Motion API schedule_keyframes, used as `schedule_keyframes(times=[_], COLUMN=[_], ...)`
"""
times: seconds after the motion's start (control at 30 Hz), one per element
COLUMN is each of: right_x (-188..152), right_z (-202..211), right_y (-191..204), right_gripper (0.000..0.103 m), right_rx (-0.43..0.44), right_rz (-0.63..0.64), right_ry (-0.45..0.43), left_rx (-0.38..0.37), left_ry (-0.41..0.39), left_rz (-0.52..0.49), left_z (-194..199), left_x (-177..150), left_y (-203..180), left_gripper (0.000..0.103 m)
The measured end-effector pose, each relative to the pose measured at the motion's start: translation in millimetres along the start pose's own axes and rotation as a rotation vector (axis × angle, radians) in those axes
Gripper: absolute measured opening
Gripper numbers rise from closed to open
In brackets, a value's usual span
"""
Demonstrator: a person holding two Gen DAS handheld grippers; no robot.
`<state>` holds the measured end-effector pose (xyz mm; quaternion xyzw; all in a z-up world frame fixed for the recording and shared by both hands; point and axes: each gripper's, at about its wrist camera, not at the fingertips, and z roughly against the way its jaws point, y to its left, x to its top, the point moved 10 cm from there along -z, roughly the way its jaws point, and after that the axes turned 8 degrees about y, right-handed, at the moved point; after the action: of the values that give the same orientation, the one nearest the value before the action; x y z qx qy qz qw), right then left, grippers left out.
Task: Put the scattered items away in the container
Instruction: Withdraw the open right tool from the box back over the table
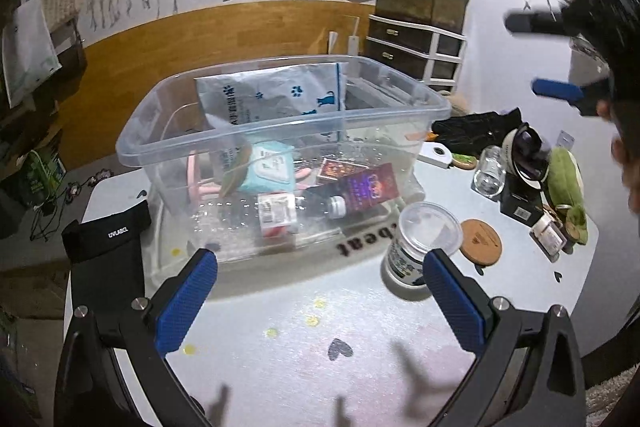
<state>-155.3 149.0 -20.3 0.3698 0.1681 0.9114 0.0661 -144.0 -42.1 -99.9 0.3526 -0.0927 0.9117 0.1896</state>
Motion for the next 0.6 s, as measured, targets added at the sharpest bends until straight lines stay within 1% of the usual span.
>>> schedule_keyframes(times=[0.17,0.27,0.33,0.4,0.5,0.57,0.6], right_x=[-35.3,-56.8,-72.9,-84.8,-102.7,-114.4,-120.8], right_z=[-1.0,-2.1,-6.5,-11.0,-18.0,-23.9,-26.1], right_y=[-23.0,-36.3,-45.3,-52.8,-68.1,-82.8,-92.2], right_gripper=[0.103,0.103,0.103,0.103,0.103,0.103,0.103], right_rx=[-0.091,-0.177,-0.223,-0.241,-0.243,-0.257,-0.277], right_rz=[0.015,0.066,0.109,0.135,0.142,0.135,0.133], right_ry=[0.024,0.025,0.05,0.072,0.112,0.159,0.183], left_rx=[-0.006,-0.002,0.002,0.002,0.011,0.016,0.015], left_ry=[0.01,0.02,0.028,0.037,0.048,0.058,0.063], left_rz=[-0.005,-0.005,0.006,0.02,0.041,0.062,0.075], left_z=[-0.2,-1.7,-4.3,-7.3,-12.0,-16.0,-18.1], left_x=[-3.4,-5.4,-6.8,-8.2,-9.4,-10.3,-10.9], left_y=[-12.5,-20.5,-26.1,-32.2,-41.0,-48.0,-51.9], left_gripper=[0.103,0.103,0.103,0.103,0.103,0.103,0.103])
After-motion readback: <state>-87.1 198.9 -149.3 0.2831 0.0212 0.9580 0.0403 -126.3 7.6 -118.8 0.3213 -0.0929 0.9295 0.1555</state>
